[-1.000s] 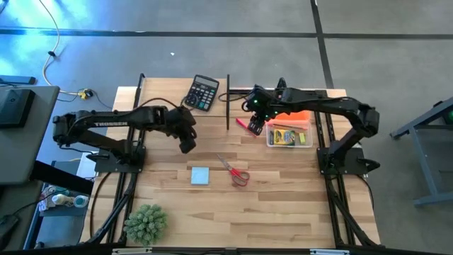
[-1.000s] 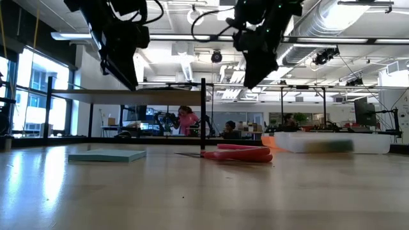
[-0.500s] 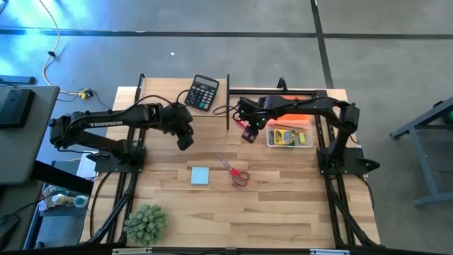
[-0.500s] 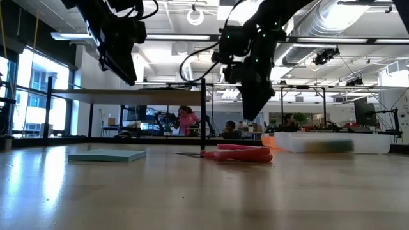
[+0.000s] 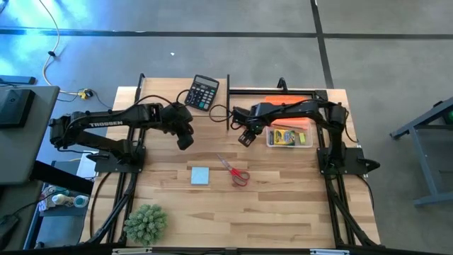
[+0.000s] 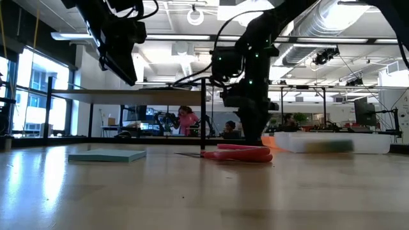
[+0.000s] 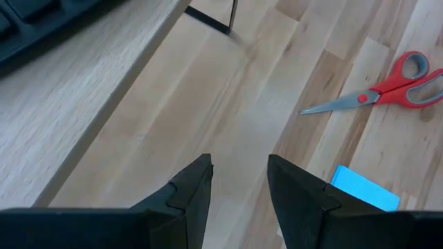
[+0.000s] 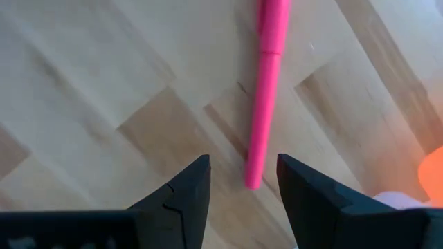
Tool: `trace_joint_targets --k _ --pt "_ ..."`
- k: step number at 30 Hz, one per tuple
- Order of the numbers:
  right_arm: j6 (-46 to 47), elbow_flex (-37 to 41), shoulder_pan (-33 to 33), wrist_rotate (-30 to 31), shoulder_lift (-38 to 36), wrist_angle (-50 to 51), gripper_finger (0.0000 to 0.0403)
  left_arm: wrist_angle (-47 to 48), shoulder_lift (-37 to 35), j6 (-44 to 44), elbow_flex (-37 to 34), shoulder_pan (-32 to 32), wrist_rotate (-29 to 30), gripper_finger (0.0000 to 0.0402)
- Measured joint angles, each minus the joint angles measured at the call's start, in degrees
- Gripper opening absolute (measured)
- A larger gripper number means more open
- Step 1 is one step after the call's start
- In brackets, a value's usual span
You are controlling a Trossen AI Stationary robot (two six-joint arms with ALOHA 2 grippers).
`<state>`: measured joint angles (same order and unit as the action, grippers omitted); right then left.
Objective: Pack school essentials
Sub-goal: Put the pink pen into the orange supply box
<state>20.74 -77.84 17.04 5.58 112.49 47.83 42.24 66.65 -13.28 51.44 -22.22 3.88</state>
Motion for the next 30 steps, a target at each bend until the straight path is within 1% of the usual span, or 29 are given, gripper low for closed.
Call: trace_joint_targets --k 8,11,14,25,28,30 --pt "0.01 0.0 0.17 0.03 2.95 -0.08 0.0158 0.0 0.0 0.0 0.0 0.04 -0.2 0.0131" --pt "0.04 -0.07 0.19 0.03 3.25 -0.08 0.015 0.0 0.0 0.0 0.0 0.04 -0.22 0.0131" --pt "0.04 -0.07 0.3 -0.21 3.25 -0.12 0.0128 0.0 0.0 0.0 0.0 0.04 -0.22 0.0131" --pt "1.5 -0.09 0.3 -1.57 3.34 0.86 0.0029 0.0 0.03 0.0 0.0 0.04 -0.22 0.0131" --pt "1.44 -0.09 0.32 -1.32 3.31 1.41 0.001 0.0 0.04 0.0 0.0 0.04 -0.24 0.0131" --pt "1.37 -0.09 0.32 -1.19 3.31 1.74 0.0006 0.0 0.04 0.0 0.0 0.04 -0.23 0.0131"
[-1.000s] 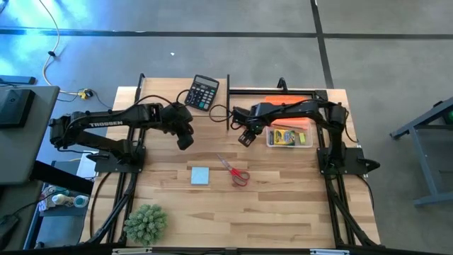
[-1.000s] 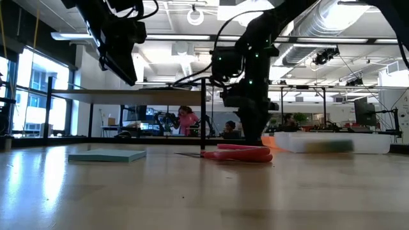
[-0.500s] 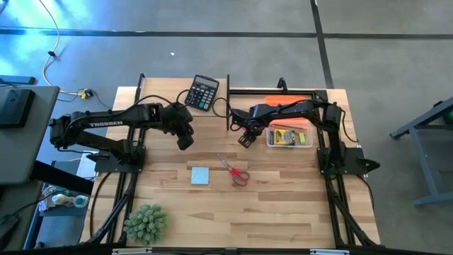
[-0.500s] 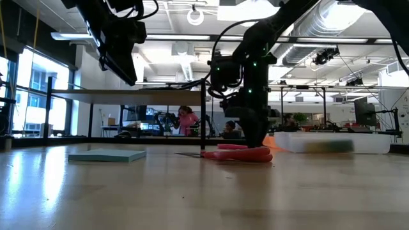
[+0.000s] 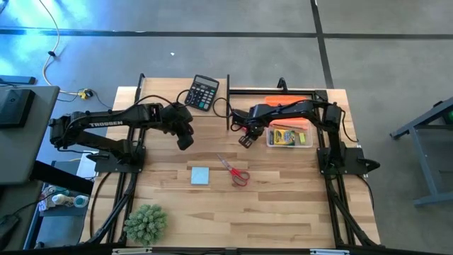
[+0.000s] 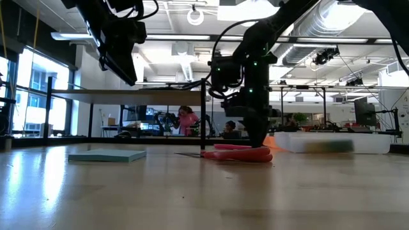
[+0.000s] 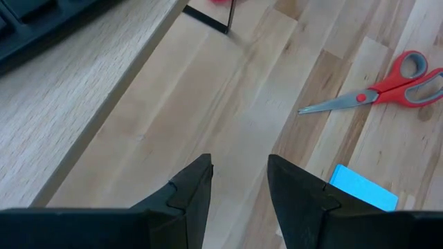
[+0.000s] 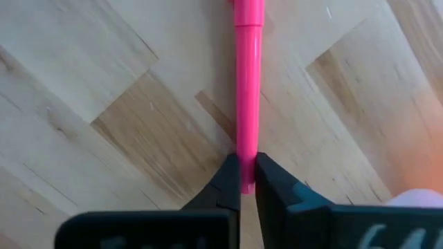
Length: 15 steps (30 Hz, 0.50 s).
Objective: Pack school essentials
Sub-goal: Put the pink pen into the orange supply box
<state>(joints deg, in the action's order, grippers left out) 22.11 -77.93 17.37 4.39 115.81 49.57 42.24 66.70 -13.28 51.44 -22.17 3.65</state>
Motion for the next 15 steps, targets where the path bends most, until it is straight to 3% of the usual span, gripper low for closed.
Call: trace_joint_targets --k 15 --pt "-1.39 0.02 -0.98 -1.66 -0.72 4.6 0.0005 0.0 0.0 0.0 0.0 0.0 -0.03 0.0131"
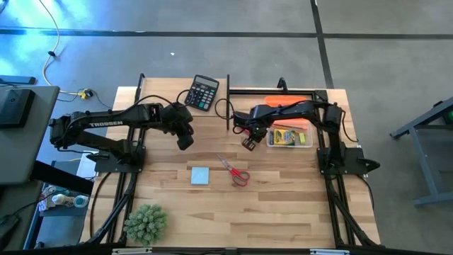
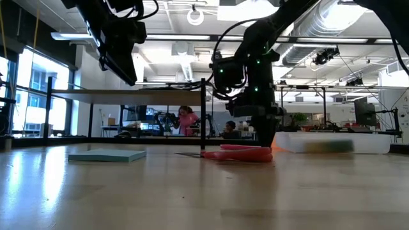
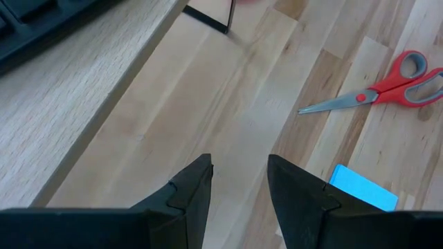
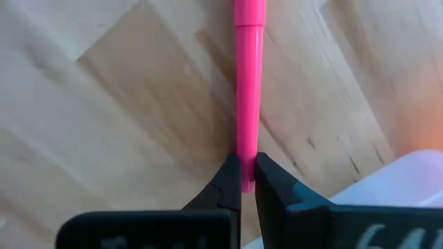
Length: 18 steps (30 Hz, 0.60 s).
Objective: Pack school essentials
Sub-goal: Put the pink pen into the orange supply box
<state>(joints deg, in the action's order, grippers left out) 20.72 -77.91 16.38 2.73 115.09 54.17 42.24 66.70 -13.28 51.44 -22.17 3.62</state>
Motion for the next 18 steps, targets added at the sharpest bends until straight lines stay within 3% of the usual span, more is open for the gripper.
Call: trace_joint_targets --k 18 --pt "3.88 0.0 0.02 -1.02 -6.2 2.45 0.0003 0.0 0.0 0.44 0.0 0.07 -0.1 0.0131"
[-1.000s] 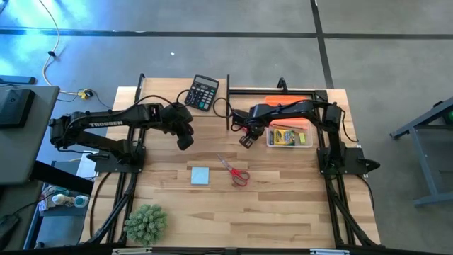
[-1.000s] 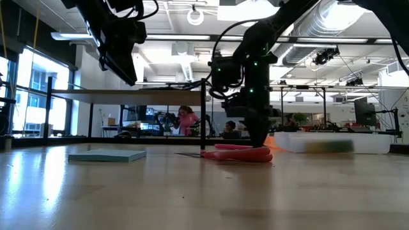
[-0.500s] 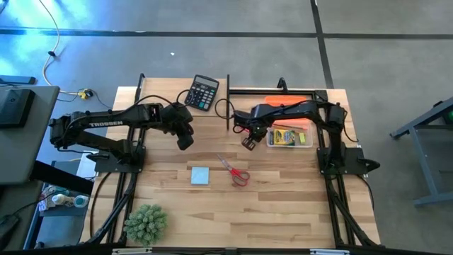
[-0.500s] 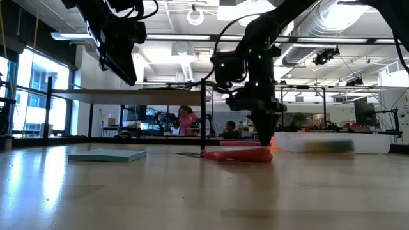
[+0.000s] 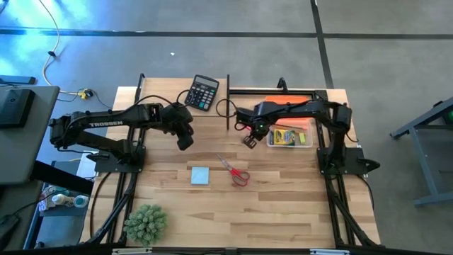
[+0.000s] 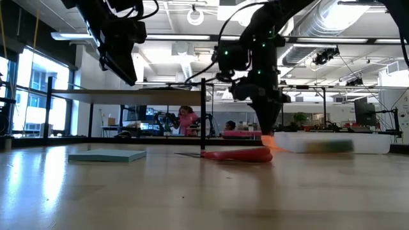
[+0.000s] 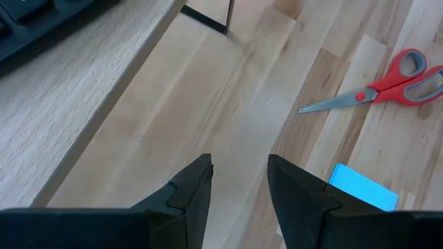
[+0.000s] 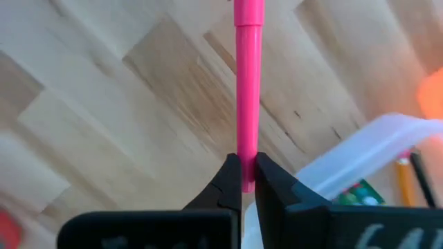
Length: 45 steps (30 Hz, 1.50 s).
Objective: Pack school essentials
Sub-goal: Put the pink pen into the orange supply box
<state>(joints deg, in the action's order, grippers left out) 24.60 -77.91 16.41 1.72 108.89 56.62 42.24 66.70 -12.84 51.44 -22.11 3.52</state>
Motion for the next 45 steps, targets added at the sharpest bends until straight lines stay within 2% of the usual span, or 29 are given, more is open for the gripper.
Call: trace_joint_targets --k 6,14,22,26,32,39,45 --pt "0.01 0.02 1.27 2.98 -5.64 2.43 0.0003 0.0 0.0 0.0 0.0 0.0 0.01 0.0131" --pt "-5.25 0.02 4.69 7.99 -13.29 9.87 0.0003 0.0 0.0 0.0 0.0 0.0 0.06 0.0131" --pt "-8.7 0.46 8.09 11.97 -21.66 13.11 0.0003 0.0 0.0 -0.42 0.0 0.0 0.1 0.0131" --pt "-9.28 8.23 9.59 11.2 -26.42 9.49 0.0003 0.0 0.0 -0.42 0.0 0.0 0.1 0.0131" --pt "-14.13 19.39 11.33 6.11 -32.77 6.77 0.0003 0.0 0.0 -0.42 0.0 0.0 0.1 0.0131" --pt "-27.23 21.97 14.0 6.65 -34.47 13.54 0.0003 -0.07 0.0 -0.44 0.0 0.0 0.1 0.0131" --pt "-33.83 24.85 15.87 8.04 -33.48 11.63 0.0003 -0.34 0.0 -1.24 0.0 0.02 0.1 0.0131"
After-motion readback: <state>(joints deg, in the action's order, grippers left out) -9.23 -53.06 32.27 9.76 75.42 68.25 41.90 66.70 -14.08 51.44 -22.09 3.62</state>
